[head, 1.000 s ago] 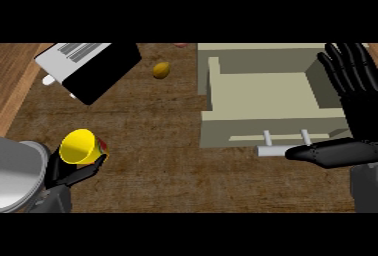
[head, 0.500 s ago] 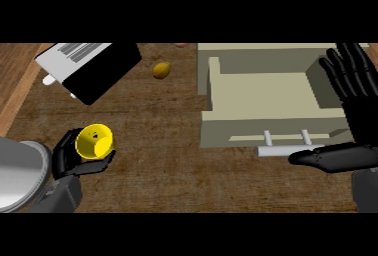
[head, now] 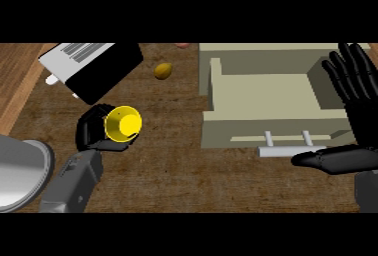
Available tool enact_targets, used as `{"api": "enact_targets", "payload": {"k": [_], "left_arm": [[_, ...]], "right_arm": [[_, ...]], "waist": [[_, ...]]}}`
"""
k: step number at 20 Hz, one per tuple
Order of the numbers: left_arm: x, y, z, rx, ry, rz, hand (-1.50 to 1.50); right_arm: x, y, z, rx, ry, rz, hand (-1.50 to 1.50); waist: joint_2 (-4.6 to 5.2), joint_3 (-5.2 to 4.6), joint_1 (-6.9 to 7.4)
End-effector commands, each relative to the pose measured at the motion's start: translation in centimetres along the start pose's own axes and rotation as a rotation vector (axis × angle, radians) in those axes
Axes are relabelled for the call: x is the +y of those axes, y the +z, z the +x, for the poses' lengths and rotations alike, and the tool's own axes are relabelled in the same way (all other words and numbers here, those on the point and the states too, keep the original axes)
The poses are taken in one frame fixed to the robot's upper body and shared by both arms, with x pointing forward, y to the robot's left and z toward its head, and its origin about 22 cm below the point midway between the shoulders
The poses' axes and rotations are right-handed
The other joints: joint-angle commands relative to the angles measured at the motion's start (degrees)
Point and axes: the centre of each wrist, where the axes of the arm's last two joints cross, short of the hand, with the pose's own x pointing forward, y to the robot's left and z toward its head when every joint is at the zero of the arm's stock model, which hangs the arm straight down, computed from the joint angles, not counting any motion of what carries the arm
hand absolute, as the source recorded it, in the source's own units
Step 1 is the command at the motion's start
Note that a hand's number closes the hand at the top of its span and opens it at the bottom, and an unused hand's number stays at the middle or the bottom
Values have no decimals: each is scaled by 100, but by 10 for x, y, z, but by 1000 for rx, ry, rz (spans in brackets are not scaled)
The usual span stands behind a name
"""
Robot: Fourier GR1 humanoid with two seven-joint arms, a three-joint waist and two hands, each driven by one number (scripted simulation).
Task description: Pick up the cup, place it into the drawer and close the drawer
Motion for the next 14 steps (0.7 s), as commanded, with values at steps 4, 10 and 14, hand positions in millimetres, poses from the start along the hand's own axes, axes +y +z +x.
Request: {"api": "enact_targets", "payload": {"k": [4,10,14], "left_arm": [[-68,-64,29,-150,105,-170,150],[-146,-125,86,-152,109,-308,150],[-178,-145,120,-132,92,-330,150]], "right_arm": [[-4,-4,-5,10,19,-23,-150],[-7,9,-2,20,40,-42,-150],[-7,-9,-7,13,27,-55,-150]], "waist": [[-55,15,164],[-98,19,153],[-53,12,127]]}}
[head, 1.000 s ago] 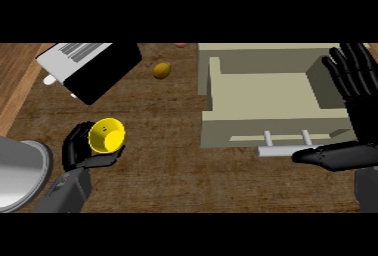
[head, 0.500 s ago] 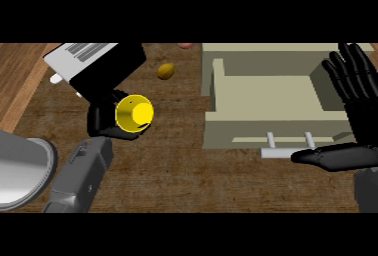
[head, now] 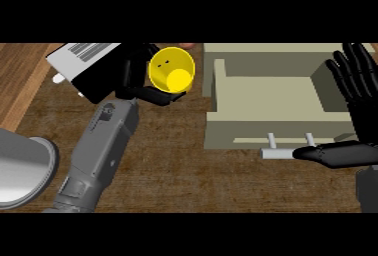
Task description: Pick up the cup, place it into the drawer and close the drawer
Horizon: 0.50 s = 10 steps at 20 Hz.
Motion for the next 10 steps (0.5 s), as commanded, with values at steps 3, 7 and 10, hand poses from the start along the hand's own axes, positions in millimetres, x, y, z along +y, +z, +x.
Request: {"api": "enact_targets", "payload": {"k": [3,7,10], "left_arm": [[-58,-49,35,25,-56,-34,150],[-93,-102,84,39,-66,-29,150],[-105,-98,70,124,-126,-33,150]], "right_arm": [[6,-12,4,-14,0,3,-150],[-2,-2,-1,-23,8,15,-150],[-12,-4,7,-29,-15,-8,-150]], "waist": [[33,-5,-111],[36,-1,-166],[58,-1,-243]]}}
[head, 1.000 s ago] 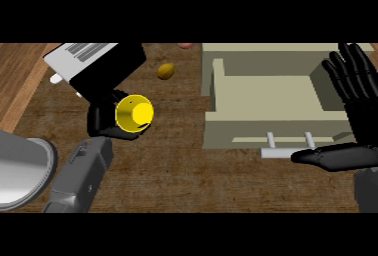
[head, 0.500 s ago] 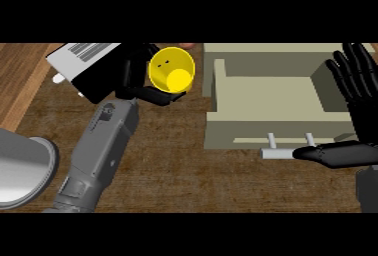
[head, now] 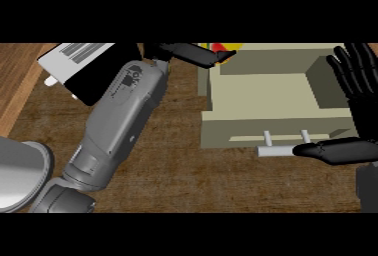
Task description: Pick up the cup, place it into the drawer and close the drawer
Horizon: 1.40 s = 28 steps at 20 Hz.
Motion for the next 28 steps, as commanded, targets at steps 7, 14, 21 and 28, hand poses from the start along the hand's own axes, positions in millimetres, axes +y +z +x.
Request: {"api": "enact_targets", "payload": {"k": [7,14,21,28], "left_arm": [[-35,-28,7,223,-139,20,150],[-34,-7,-22,379,-224,-99,150],[-28,10,-42,405,-294,-135,-150],[-27,17,-44,347,-68,-54,-150]], "right_arm": [[-7,-6,1,-37,-22,21,-150],[18,-18,0,-59,-31,78,-150],[19,-28,9,-95,-61,140,-150],[50,-32,7,-112,-179,340,-150]], "waist": [[98,5,-237],[196,11,-628],[296,14,-1054],[302,0,-1081]]}}
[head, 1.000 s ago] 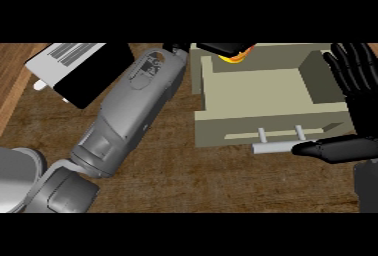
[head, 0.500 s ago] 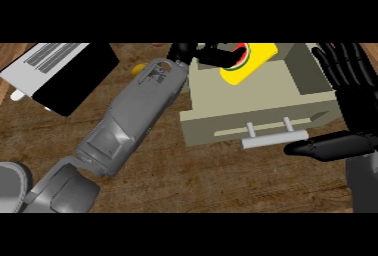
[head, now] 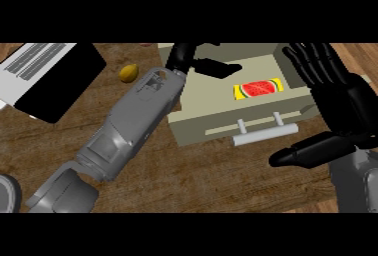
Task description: Pick up the cup, place it into the drawer and close the drawer
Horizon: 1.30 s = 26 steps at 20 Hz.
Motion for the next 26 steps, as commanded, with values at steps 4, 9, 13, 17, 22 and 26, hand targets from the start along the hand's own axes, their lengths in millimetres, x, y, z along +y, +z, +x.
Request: {"api": "enact_targets", "payload": {"k": [4,9,13,17,22,26], "left_arm": [[-2,1,9,-147,214,2,-150],[0,0,10,-185,276,109,-150],[0,-4,16,-188,270,145,-150],[3,2,0,-178,281,168,-150],[7,12,-19,-190,345,183,-150],[12,11,-17,-196,388,150,-150]], "right_arm": [[30,-14,1,-33,-123,333,150],[25,-4,-4,145,5,554,150],[28,15,-12,315,180,641,-150],[19,17,0,326,437,574,-150],[48,30,-60,455,504,506,-150],[61,36,-105,534,538,563,-150]], "waist": [[-10,-11,-48],[-70,-12,143],[-161,-6,444],[-200,-2,691],[-226,-3,1080],[-237,-4,1193]]}}
